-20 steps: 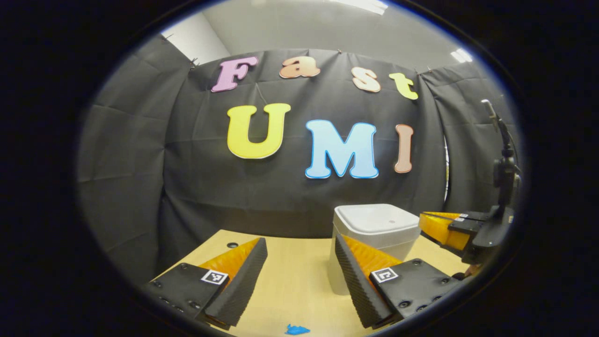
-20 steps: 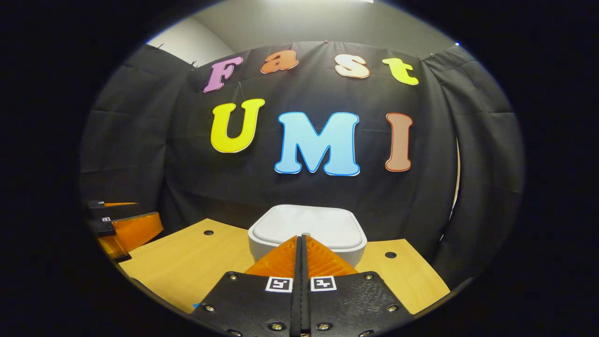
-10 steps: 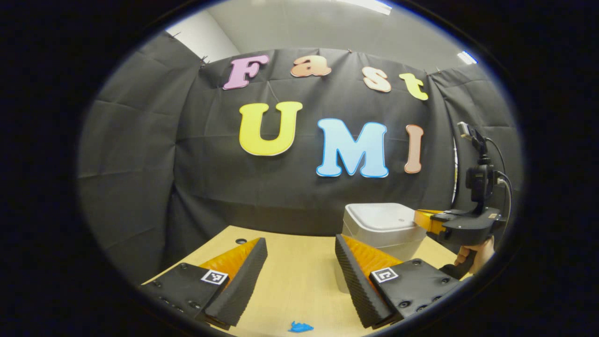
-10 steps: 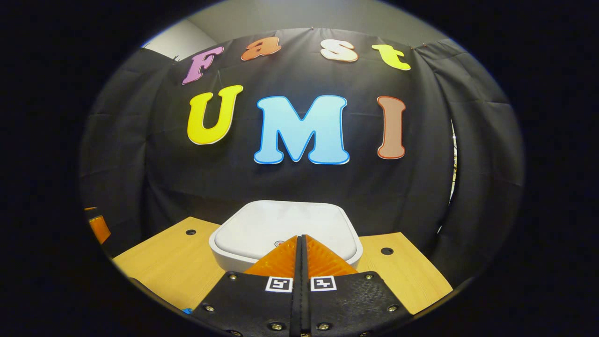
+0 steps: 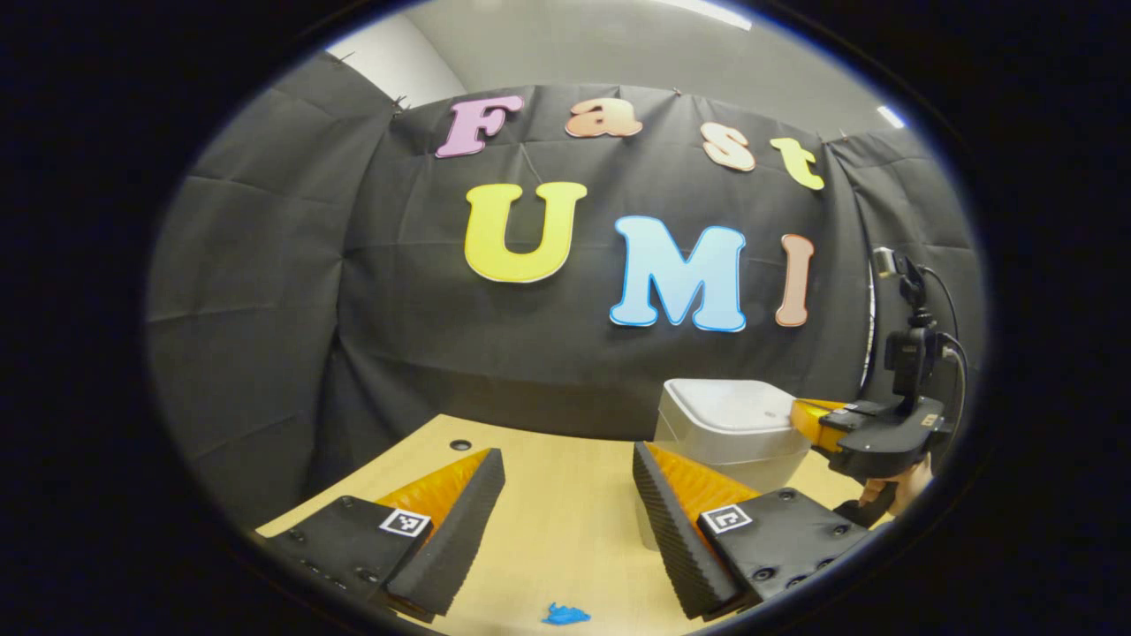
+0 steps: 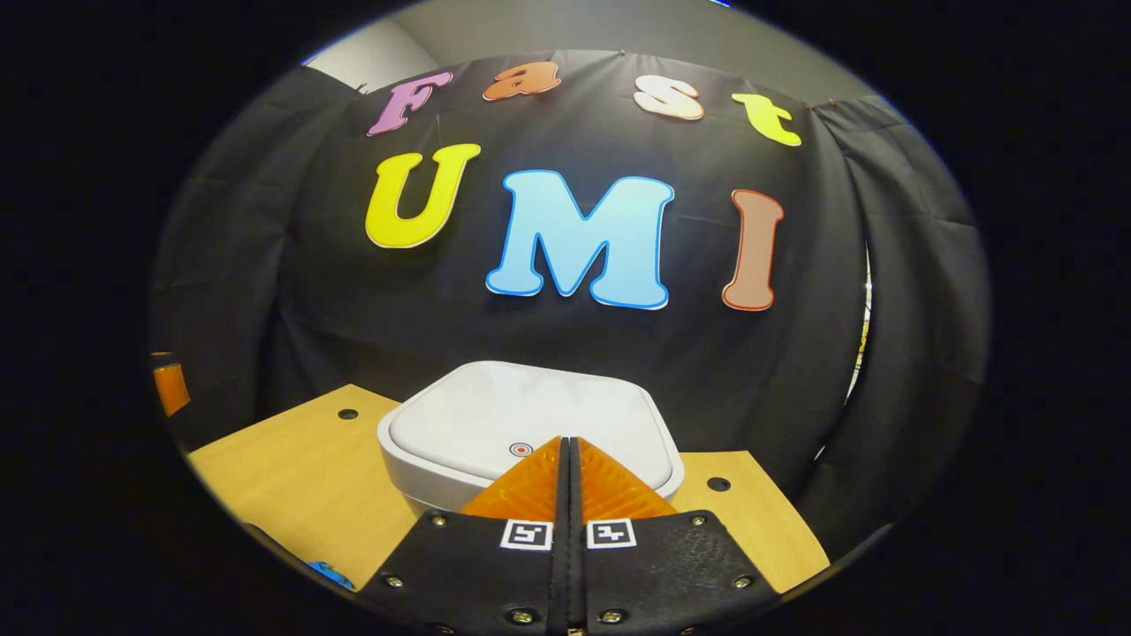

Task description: Press the lid of the desktop garbage bin to open it, pick up the crumpled paper on the desktop and throw it into the bin, then pick up the pop can on the desktop and drop it into the bin, and finally close the garbage bin lid.

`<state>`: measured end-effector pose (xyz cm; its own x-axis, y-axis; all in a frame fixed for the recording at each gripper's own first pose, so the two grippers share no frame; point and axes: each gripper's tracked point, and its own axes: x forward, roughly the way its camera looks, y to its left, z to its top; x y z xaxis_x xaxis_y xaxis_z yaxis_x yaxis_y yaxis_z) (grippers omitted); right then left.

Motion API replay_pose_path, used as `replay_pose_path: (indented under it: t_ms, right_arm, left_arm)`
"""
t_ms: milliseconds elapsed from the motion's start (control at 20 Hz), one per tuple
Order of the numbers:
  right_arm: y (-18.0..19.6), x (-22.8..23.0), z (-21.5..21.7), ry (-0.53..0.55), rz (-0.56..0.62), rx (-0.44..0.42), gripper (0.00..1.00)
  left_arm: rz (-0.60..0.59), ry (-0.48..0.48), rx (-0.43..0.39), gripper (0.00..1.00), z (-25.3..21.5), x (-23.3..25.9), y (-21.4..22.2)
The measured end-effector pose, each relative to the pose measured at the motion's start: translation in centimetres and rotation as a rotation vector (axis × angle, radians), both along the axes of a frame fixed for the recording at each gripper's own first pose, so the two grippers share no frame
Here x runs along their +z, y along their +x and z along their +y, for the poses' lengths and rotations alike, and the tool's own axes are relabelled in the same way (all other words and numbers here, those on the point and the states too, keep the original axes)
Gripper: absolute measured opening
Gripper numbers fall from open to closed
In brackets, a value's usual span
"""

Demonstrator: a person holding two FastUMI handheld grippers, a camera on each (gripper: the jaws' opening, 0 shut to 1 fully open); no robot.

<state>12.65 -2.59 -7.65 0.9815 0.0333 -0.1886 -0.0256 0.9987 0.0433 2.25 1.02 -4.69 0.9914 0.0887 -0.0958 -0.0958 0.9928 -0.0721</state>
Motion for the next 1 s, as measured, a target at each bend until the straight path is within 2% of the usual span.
replay_pose_path:
  t_ms: [150, 450, 700, 1000]
  right_arm:
    - [0.2, 0.3, 0.0, 0.020, 0.003, -0.004, 0.00]
    - [0.0, 1.8, -0.2, 0.131, 0.011, -0.012, 0.00]
    - [-0.9, 5.2, -0.6, 0.116, -0.098, -0.026, 0.00]
    - [-2.7, 6.0, -0.3, 0.115, -0.111, -0.012, 0.00]
  left_arm:
    - [-0.012, -0.004, 0.002, 0.95, 0.0, 0.1, -0.5]
    - [-0.008, -0.017, 0.003, 0.95, 0.4, -0.1, -0.8]
    - [0.000, -0.027, 0.006, 0.96, 0.6, -0.5, -1.0]
    - [0.001, -0.031, -0.010, 0.96, 0.2, -0.8, -0.9]
